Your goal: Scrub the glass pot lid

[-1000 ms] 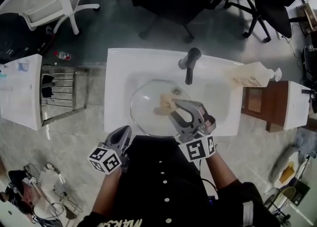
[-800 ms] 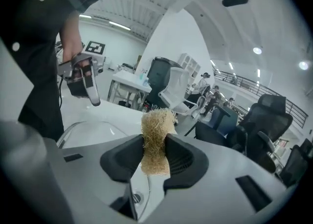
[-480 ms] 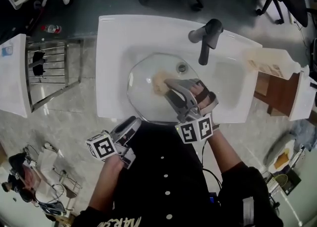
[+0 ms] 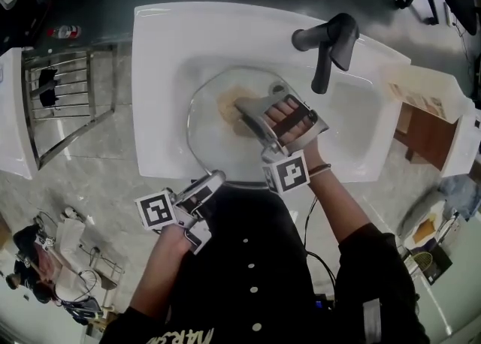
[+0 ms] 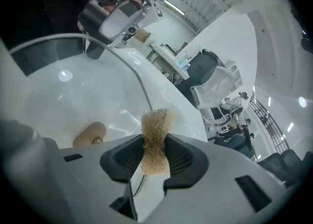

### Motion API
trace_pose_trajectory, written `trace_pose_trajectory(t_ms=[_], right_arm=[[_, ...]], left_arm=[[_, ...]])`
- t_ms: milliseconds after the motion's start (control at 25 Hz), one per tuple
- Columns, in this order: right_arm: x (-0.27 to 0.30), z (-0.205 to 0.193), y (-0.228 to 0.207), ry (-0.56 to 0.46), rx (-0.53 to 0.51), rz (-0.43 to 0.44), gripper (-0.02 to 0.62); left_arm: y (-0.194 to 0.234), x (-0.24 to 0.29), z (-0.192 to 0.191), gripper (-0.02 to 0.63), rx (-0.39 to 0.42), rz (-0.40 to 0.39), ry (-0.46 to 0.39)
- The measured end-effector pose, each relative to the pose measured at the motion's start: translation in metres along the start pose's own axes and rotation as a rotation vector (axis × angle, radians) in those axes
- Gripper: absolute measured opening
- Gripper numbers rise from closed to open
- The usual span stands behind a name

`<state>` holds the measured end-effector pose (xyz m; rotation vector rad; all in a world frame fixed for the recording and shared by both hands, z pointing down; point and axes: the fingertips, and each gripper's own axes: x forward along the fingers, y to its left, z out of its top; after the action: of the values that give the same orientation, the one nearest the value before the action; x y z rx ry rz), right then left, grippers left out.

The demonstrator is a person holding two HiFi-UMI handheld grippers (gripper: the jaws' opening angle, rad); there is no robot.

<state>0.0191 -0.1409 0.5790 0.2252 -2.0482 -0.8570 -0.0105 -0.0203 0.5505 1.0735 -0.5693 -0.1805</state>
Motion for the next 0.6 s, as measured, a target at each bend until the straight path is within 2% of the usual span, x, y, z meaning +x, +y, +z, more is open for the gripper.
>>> trace_pose_trajectory(t_ms=[280, 600], right_arm=[[0.037, -0.012, 0.006, 0.003, -0.107, 0.043, 0.144], [0.059, -0.018, 0.023, -0.058, -0.233, 0.127, 0.144]], left_arm=[[0.002, 0.008, 0.003, 0.115, -0.067, -0.014, -0.003], [0.002, 0.012, 0.002, 0.107, -0.103, -0.015, 0.014]])
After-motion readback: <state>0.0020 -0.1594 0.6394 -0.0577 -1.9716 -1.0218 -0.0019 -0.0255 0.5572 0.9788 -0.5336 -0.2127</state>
